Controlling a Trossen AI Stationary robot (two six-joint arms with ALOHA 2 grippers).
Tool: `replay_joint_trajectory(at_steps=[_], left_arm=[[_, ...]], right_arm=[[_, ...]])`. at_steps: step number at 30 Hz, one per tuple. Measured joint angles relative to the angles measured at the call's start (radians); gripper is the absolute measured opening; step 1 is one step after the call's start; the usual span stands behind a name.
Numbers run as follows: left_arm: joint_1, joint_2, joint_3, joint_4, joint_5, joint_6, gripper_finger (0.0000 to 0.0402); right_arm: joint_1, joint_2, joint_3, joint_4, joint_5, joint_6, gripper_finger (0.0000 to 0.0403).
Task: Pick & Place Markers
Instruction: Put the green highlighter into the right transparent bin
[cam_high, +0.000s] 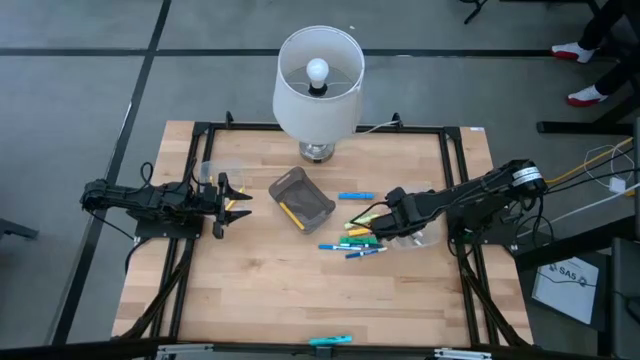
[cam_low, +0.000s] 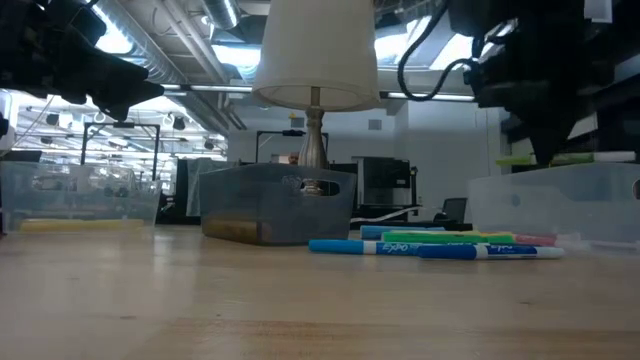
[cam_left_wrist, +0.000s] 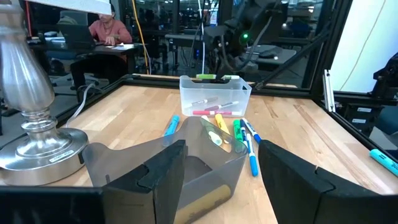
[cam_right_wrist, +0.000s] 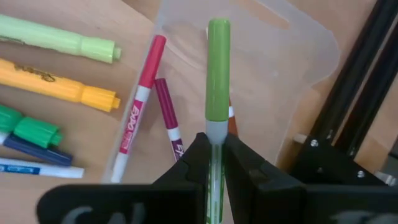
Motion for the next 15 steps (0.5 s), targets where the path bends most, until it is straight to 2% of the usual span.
replay_joint_trajectory(at_steps=[15], left_arm=[[0.0, 0.0, 0.0, 0.0, 0.0, 0.0, 0.0196]], right_arm=[[-0.011, -0.021, -0.04, 0.053, 0.006, 0.01, 0.0035]])
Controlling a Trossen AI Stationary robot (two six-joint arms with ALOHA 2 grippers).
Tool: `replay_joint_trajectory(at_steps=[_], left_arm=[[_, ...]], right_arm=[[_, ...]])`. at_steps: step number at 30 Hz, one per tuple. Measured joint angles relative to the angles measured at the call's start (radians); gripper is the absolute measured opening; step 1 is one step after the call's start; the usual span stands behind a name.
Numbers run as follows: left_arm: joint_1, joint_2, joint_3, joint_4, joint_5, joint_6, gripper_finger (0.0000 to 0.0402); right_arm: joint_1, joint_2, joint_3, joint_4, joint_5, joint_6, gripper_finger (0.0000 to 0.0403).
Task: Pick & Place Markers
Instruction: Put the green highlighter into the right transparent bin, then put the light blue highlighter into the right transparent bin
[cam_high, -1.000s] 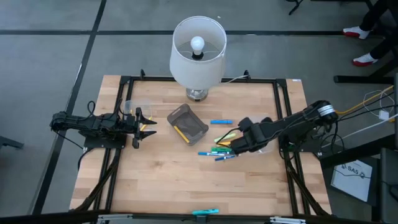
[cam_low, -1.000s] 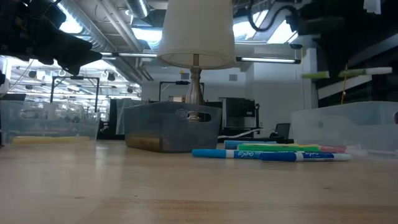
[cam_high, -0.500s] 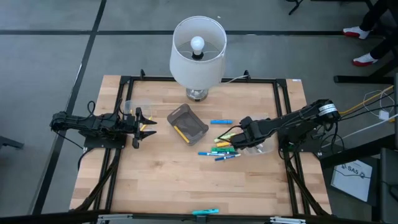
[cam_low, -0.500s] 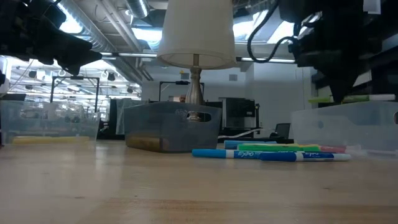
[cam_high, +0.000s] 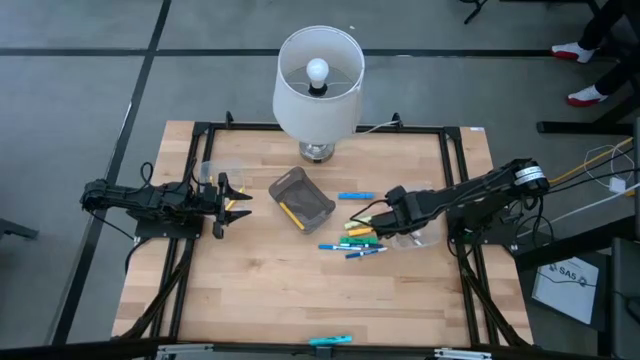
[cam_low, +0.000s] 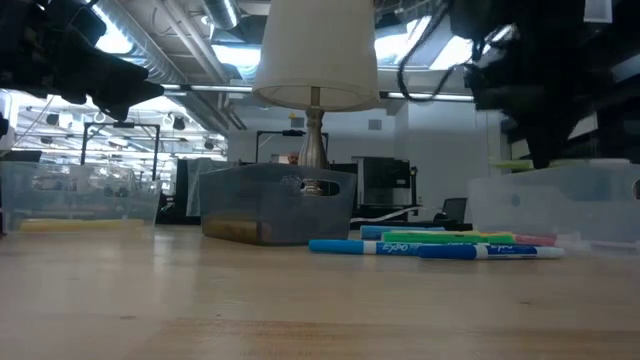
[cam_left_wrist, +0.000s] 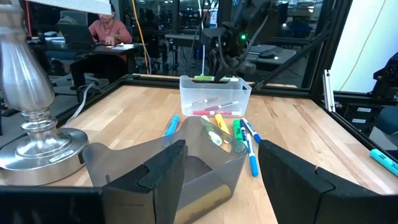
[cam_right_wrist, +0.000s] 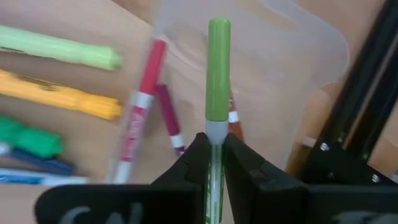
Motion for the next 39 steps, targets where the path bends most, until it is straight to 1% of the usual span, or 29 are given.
replay_joint_trajectory(at_steps=[4, 9, 12, 17, 21, 24, 26, 30, 32, 35, 39], left_arm=[[0.0, 0.0, 0.0, 0.0, 0.0, 0.0, 0.0196], [0.0, 0.0, 0.0, 0.0, 0.0, 0.0, 0.0196], [0.0, 0.0, 0.0, 0.0, 0.0, 0.0, 0.0196], [0.0, 0.0, 0.0, 0.0, 0.0, 0.0, 0.0196], [0.0, 0.0, 0.0, 0.0, 0.0, 0.0, 0.0196], [0.0, 0.0, 0.0, 0.0, 0.0, 0.0, 0.0196], [0.0, 0.0, 0.0, 0.0, 0.0, 0.0, 0.0196], [0.0, 0.0, 0.0, 0.0, 0.0, 0.0, 0.0196], [0.0, 0.0, 0.0, 0.0, 0.0, 0.0, 0.0196], [0.0, 0.0, 0.0, 0.0, 0.0, 0.0, 0.0196], [0.0, 0.0, 0.0, 0.0, 0.0, 0.0, 0.0196]], right_arm=[[0.0, 0.001, -0.052, 0.008, -0.015, 0.015, 0.0036], [0.0, 0.001, -0.081, 0.077, -0.023, 0.013, 0.0059], [0.0, 0.001, -0.086, 0.094, -0.021, 0.009, 0.0066], [0.0, 0.001, -0.086, 0.095, -0.052, -0.007, 0.0062], [0.0, 0.001, -0.085, 0.093, -0.053, -0.025, 0.0053], [0.0, 0.001, -0.06, 0.085, -0.052, -0.074, 0.0049], [-0.001, 0.001, -0.028, 0.046, -0.044, -0.106, 0.0048], [0.0, 0.001, 0.054, -0.037, 0.01, -0.119, 0.0048], [0.001, 0.001, 0.091, -0.049, 0.029, -0.12, 0.0048], [0.019, 0.001, 0.128, -0.026, 0.062, -0.123, 0.0048], [0.05, 0.001, 0.133, 0.077, 0.094, -0.15, 0.0048]])
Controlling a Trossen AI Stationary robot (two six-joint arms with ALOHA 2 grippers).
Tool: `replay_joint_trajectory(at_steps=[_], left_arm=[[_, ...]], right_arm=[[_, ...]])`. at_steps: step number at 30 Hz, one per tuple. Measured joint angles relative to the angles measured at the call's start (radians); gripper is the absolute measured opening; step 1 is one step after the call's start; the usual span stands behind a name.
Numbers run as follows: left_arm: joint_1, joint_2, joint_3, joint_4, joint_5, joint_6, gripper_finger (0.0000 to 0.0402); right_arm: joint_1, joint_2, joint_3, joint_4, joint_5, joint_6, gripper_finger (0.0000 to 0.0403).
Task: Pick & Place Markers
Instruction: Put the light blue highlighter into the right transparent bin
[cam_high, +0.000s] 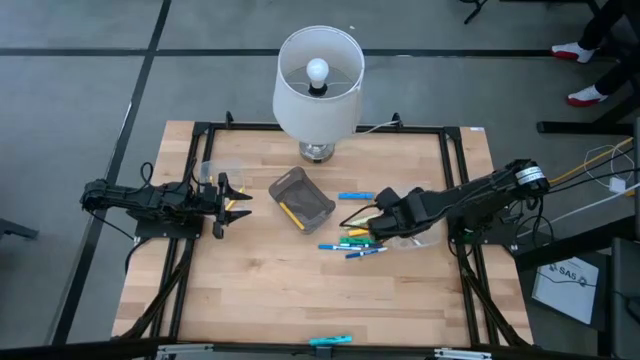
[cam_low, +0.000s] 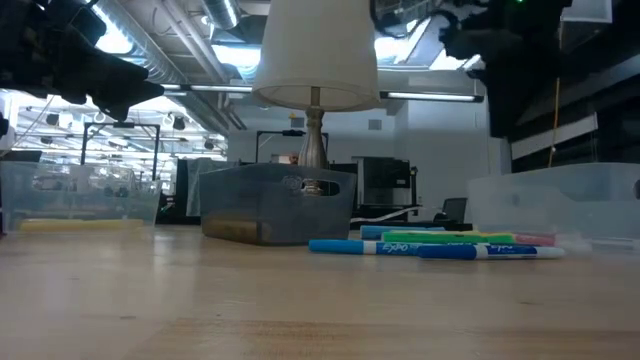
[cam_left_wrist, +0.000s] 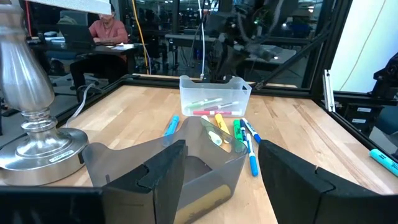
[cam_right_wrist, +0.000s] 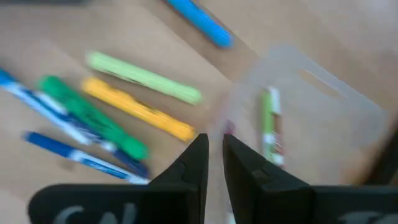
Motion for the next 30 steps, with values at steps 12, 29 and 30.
replay_joint_trajectory(at_steps=[12, 29, 30], left_arm=[[0.0, 0.0, 0.0, 0.0, 0.0, 0.0, 0.0196], [0.0, 0.0, 0.0, 0.0, 0.0, 0.0, 0.0196], [0.0, 0.0, 0.0, 0.0, 0.0, 0.0, 0.0196]], right_arm=[[0.08, 0.061, 0.001, 0.454, 0.065, -0.198, 0.0048], [0.063, 0.299, 0.001, 0.908, -0.125, -0.709, 0.0054], [0.06, 0.305, 0.001, 0.916, -0.129, -0.71, 0.0058]])
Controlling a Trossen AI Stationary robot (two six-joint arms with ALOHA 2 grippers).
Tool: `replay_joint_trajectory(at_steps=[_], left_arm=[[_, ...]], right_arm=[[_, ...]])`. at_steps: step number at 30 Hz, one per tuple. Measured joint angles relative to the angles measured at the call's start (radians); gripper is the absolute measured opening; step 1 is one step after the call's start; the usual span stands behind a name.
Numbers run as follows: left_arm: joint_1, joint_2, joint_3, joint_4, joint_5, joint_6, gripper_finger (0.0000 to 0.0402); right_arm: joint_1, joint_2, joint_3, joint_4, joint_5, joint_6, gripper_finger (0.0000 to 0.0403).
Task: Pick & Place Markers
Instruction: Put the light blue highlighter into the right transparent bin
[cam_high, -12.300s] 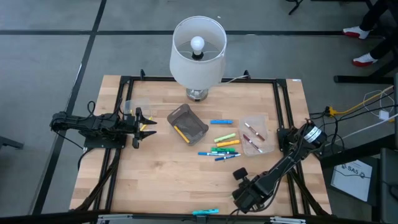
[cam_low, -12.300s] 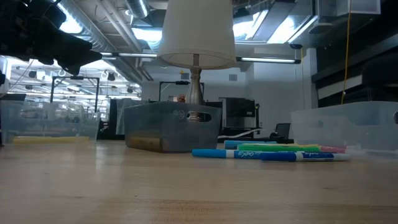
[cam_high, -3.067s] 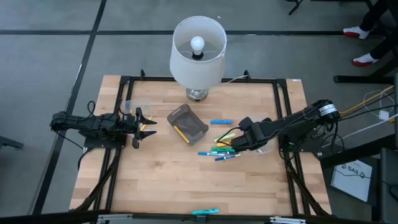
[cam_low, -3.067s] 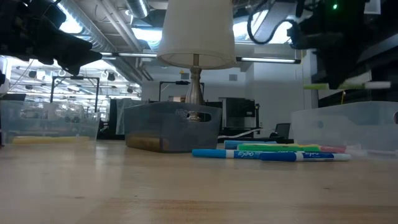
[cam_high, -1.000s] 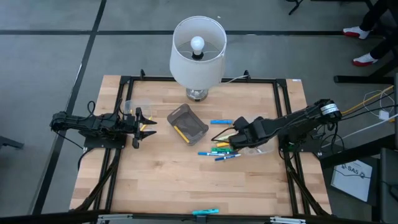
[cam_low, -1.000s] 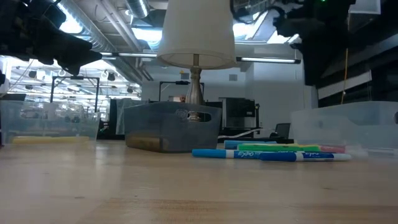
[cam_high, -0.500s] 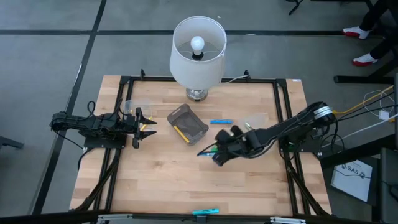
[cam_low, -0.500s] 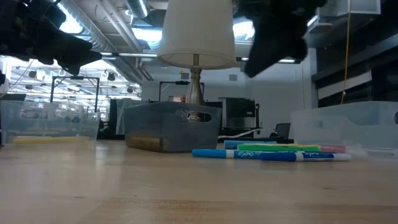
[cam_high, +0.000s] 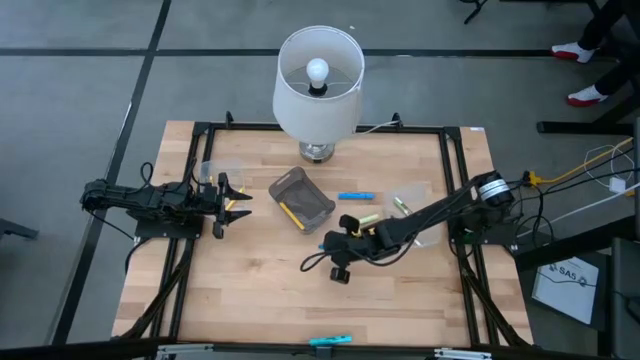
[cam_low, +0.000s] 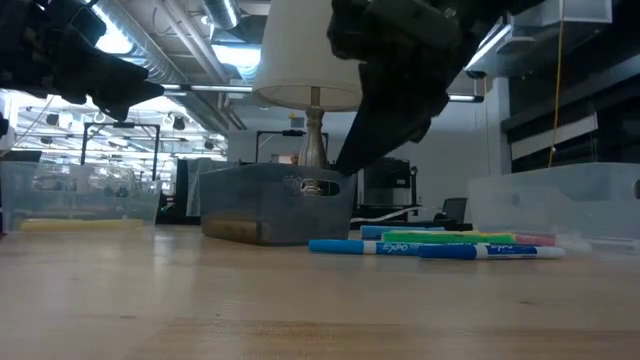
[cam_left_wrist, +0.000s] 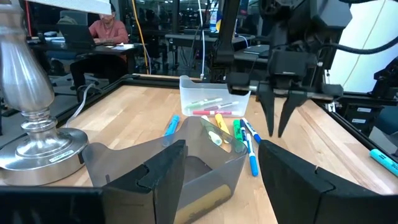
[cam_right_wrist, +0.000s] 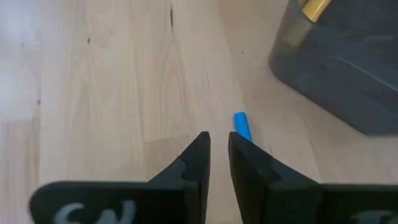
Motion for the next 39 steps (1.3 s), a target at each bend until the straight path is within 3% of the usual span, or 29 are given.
replay_joint_trajectory(at_steps=[5, 11, 15, 31, 39], left_arm=[[0.0, 0.0, 0.0, 0.0, 0.0, 0.0, 0.0196], [0.0, 0.0, 0.0, 0.0, 0.0, 0.0, 0.0196], [0.0, 0.0, 0.0, 0.0, 0.0, 0.0, 0.0196], [0.0, 0.0, 0.0, 0.0, 0.0, 0.0, 0.0196], [0.0, 0.0, 0.0, 0.0, 0.0, 0.0, 0.0196]], right_arm=[[-0.016, 0.014, 0.001, 0.012, -0.021, -0.05, 0.0098], [-0.032, 0.051, 0.0, 0.018, -0.019, -0.02, 0.0164], [-0.039, 0.071, 0.0, 0.014, -0.009, 0.004, 0.0188], [-0.04, 0.114, -0.001, -0.088, 0.018, -0.044, 0.015], [-0.04, 0.126, -0.005, -0.122, 0.018, -0.048, 0.0151]])
